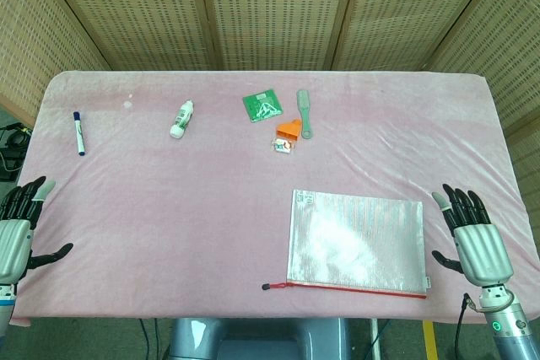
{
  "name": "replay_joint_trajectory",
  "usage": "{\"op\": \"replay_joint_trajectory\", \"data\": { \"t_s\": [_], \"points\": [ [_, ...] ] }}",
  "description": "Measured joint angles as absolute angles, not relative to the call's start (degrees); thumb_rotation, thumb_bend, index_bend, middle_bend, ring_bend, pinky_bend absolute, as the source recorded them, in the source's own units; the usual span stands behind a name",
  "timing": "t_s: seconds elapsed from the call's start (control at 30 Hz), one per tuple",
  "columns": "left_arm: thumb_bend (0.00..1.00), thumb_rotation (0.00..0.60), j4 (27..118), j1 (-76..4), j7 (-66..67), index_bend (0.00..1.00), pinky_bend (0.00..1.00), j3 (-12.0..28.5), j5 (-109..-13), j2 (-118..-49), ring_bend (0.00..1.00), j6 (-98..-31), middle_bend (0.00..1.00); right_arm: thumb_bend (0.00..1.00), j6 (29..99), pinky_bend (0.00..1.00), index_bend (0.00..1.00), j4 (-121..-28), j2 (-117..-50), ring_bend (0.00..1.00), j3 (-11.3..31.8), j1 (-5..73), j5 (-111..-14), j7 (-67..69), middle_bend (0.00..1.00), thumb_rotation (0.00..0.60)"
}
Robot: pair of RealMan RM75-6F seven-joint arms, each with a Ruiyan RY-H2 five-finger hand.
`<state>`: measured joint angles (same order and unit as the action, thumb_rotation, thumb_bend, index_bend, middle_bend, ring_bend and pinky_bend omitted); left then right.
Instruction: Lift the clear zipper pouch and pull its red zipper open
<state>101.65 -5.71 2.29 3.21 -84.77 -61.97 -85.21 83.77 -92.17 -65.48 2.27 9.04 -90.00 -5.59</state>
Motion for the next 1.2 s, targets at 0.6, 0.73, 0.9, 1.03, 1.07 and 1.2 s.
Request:
{"op": "replay_joint_trajectory", "data": {
  "t_s": [0.6, 0.73, 0.9, 1.03, 1.07, 1.2],
  "points": [
    [0.0, 0.6, 101.5, -6.4, 4.0, 0.0, 0.0, 3.7, -83.4, -62.6, 0.0, -84.0, 0.0, 0.0, 74.6, 1.0, 0.26, -94.3, -65.1, 0.89, 2.1, 15.8, -94.0, -2.2, 0.93, 0.6],
    [0.0, 0.6, 101.5, -6.6, 4.8, 0.0, 0.0, 3.9, -82.5, -63.0, 0.0, -83.6, 0.0, 0.02, 65.9, 1.0, 0.32, -96.3, -64.7, 0.95, 2.2, 21.5, -95.2, 3.0, 0.98, 0.6],
    [0.0, 0.6, 101.2, -7.0, 5.6, 0.0, 0.0, 4.2, -81.2, -63.5, 0.0, -82.5, 0.0, 0.17, 54.2, 1.0, 0.39, -99.7, -64.8, 0.96, 2.8, 28.9, -94.6, 5.9, 1.0, 0.6],
    [0.0, 0.6, 100.8, -7.5, 6.3, 0.0, 0.0, 4.3, -80.3, -63.9, 0.0, -81.5, 0.0, 0.28, 46.6, 1.0, 0.43, -102.0, -66.2, 0.97, 3.7, 33.2, -90.7, 5.2, 1.0, 0.6],
    [0.0, 0.6, 100.7, -7.6, 6.5, 0.0, 0.0, 4.4, -80.0, -64.1, 0.0, -81.2, 0.0, 0.32, 44.9, 1.0, 0.44, -102.5, -66.9, 0.97, 4.0, 34.2, -88.9, 4.6, 1.0, 0.6],
    [0.0, 0.6, 100.3, -8.0, 7.0, 0.0, 0.0, 4.5, -79.3, -64.5, 0.0, -80.5, 0.0, 0.38, 40.2, 1.0, 0.46, -103.5, -70.1, 0.97, 4.8, 37.0, -82.0, 2.0, 1.0, 0.6]
  ]
}}
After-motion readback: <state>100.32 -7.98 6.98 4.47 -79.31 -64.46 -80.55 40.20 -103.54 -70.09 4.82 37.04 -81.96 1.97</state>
